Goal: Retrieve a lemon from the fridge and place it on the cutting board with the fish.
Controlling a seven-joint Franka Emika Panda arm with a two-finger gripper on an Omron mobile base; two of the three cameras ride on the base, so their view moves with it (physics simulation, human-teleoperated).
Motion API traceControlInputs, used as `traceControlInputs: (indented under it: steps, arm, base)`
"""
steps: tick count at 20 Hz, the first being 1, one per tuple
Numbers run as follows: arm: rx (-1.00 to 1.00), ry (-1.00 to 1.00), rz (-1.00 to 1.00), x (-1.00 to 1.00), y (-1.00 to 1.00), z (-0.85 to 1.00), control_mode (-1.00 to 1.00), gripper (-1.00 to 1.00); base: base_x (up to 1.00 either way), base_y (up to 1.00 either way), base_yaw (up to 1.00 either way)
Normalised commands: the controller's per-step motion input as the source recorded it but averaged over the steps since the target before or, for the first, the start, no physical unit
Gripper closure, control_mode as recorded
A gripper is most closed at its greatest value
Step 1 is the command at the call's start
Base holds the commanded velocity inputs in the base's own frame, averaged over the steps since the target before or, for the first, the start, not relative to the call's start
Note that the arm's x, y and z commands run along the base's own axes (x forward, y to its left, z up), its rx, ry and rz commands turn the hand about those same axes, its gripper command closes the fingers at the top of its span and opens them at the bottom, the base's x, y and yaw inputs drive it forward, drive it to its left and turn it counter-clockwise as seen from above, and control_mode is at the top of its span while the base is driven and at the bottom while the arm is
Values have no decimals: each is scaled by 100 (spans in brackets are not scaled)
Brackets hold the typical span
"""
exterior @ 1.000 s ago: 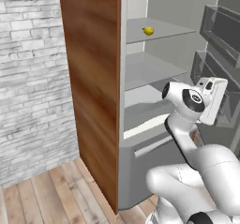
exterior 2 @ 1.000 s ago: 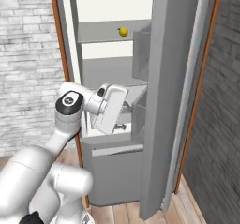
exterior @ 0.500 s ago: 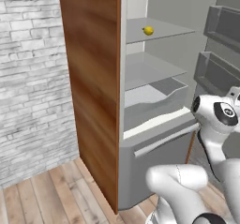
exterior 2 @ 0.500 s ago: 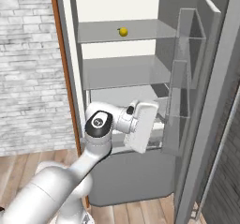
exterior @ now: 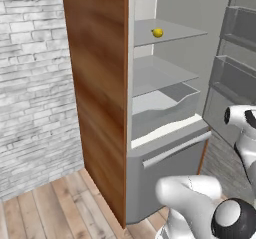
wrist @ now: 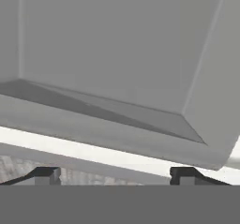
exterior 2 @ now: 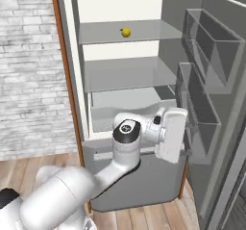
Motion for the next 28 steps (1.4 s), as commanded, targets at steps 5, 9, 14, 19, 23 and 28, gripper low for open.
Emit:
traceControlInputs:
  steps: [5, 9, 14, 19, 23, 28]
  arm:
    - [-4, 4, -5, 88, -66, -22, -100, -100]
    - [0, 0, 0, 19, 14, 0, -100, -100]
    - [0, -1, -1, 9, 36, 5, -100, -100]
    - [11, -8, -8, -4, 96, -3, -100, -100]
    - [53, -12, -28, -1, 68, -22, -100, -100]
    - [73, -26, -21, -53, 72, 0, -100, -100]
  base:
    - [0, 0, 0]
    - [0, 0, 0]
    - [0, 0, 0]
    - [0, 0, 0]
    - [0, 0, 0]
    - [0, 0, 0]
